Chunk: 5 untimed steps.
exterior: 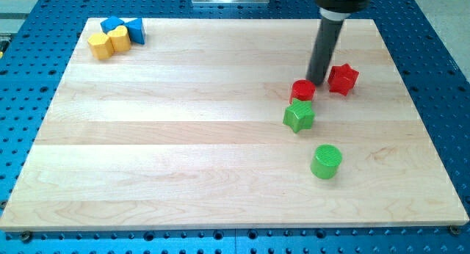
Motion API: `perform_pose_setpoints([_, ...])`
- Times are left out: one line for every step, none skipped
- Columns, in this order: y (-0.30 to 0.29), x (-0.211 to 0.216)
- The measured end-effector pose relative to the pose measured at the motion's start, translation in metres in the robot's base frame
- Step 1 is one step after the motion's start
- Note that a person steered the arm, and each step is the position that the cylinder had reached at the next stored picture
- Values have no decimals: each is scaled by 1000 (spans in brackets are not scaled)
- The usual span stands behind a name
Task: Place the red blocks top right to the green circle
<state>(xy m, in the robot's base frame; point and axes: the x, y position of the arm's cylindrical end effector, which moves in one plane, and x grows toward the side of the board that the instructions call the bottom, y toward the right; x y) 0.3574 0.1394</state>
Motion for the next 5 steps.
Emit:
perform_pose_setpoints([41,-1])
perform_pose_setpoints([52,27])
perform_pose_setpoints([0,-9])
perform_pose_setpoints([-73,-11])
perform_pose_setpoints([-70,34])
